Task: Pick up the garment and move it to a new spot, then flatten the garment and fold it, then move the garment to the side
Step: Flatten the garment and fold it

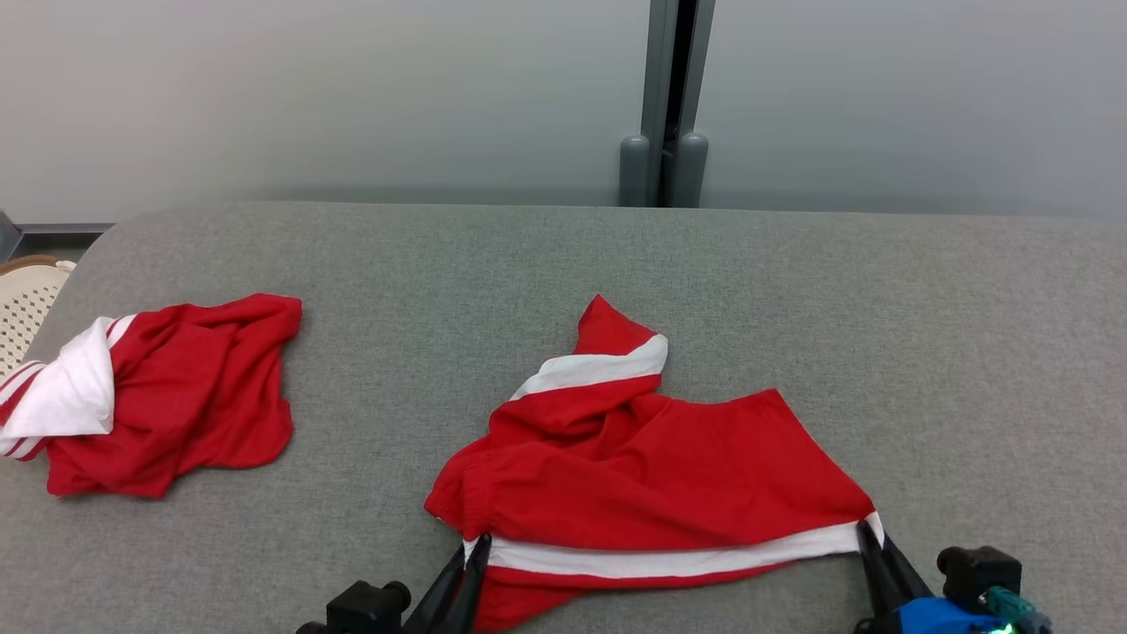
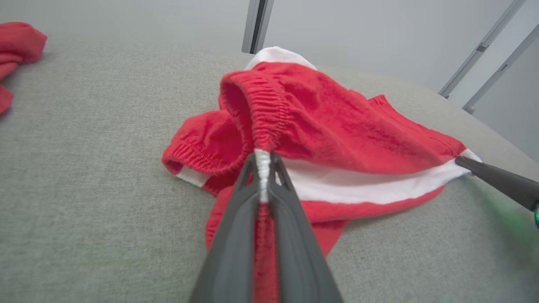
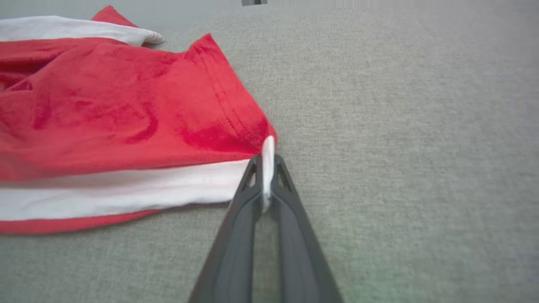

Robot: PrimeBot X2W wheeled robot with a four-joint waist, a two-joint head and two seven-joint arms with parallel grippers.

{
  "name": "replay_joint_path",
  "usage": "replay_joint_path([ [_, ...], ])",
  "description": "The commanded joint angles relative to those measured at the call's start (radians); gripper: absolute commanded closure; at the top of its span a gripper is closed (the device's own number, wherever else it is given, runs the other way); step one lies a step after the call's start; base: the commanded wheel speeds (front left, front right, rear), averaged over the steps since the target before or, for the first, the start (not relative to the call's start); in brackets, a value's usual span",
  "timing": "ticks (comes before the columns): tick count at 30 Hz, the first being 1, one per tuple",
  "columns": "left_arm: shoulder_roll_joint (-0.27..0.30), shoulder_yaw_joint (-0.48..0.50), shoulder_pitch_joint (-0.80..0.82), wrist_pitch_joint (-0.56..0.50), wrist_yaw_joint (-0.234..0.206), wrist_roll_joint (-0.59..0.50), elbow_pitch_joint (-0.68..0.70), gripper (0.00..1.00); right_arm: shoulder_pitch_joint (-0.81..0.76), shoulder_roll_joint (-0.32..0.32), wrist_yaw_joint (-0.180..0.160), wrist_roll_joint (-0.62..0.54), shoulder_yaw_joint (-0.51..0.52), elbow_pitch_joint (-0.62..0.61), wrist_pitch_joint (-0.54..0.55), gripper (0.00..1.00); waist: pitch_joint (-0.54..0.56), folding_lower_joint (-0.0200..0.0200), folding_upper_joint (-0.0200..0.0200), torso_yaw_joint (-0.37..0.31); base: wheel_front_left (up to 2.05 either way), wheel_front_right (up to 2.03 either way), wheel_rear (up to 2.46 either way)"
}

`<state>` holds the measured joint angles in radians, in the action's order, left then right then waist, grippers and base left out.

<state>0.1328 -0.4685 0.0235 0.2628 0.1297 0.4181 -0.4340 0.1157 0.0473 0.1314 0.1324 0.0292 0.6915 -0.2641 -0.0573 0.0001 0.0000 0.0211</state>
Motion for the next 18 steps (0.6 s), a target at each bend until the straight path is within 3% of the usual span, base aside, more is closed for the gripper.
replay_joint_path([
  [1,0.012,0.003,-0.004,0.003,0.001,-0.007,0.027,1.00,0.006,0.006,-0.001,0.027,0.000,-0.032,0.000,1.00,0.001,-0.0001,0.0000,0.003,0.00,0.00,0.00],
  [7,0.046,-0.060,0.062,0.003,0.001,0.004,0.158,1.00,0.054,0.006,-0.001,0.168,-0.025,-0.193,0.000,1.00,0.018,-0.0001,0.0000,-0.003,0.00,0.00,0.00],
  [14,0.213,-0.154,0.285,0.003,0.000,0.097,0.316,1.00,0.207,0.006,-0.001,0.288,-0.024,-0.395,0.000,1.00,0.054,-0.0001,0.0000,-0.039,0.00,0.00,0.00],
  [18,0.316,-0.170,0.457,-0.005,0.001,0.155,0.391,1.00,0.323,0.039,-0.001,0.329,-0.028,-0.512,0.000,1.00,0.063,-0.0001,0.0000,-0.054,0.00,0.00,0.00],
])
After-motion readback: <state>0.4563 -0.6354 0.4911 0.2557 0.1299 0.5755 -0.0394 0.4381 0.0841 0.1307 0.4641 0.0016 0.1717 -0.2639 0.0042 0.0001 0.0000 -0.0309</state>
